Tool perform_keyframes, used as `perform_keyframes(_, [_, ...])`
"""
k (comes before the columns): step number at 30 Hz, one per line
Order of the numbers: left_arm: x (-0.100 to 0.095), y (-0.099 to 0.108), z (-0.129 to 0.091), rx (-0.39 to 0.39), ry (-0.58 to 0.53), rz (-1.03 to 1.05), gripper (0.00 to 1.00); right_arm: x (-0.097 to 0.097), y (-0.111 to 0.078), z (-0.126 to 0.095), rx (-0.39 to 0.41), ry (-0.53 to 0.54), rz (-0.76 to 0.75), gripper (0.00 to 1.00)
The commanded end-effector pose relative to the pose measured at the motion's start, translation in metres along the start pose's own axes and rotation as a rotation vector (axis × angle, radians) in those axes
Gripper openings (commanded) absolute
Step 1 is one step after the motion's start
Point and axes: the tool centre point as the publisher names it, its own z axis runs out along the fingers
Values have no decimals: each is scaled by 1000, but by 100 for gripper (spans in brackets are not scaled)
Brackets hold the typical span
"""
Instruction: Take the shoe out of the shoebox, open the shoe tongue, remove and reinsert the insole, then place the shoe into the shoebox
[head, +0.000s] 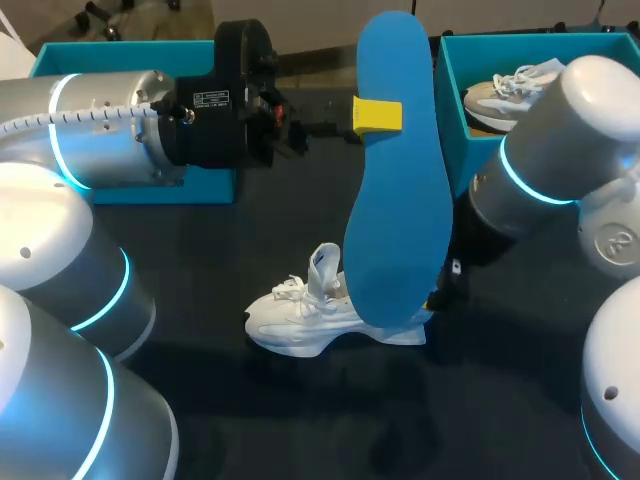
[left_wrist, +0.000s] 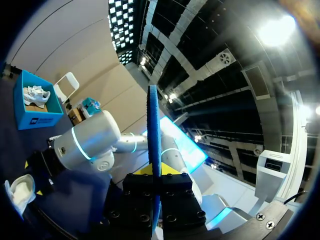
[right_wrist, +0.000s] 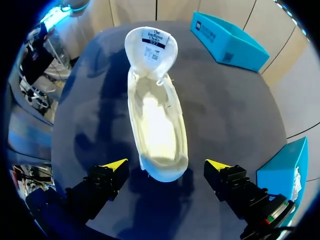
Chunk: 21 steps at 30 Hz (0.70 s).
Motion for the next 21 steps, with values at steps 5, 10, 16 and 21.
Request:
perform_keyframes(5, [3,4,2,11,-2,1,0,1,11,0,123,4,4,100])
perform_keyframes(10, [3,4,2,11,-2,1,0,1,12,-1,140,2,13,100])
perform_keyframes(16, [3,4,2,11,-2,1,0,1,12,-2,146,-3,31,100])
perform_keyframes(21, [3,4,2,11,-2,1,0,1,12,-2,146,-3,31,100])
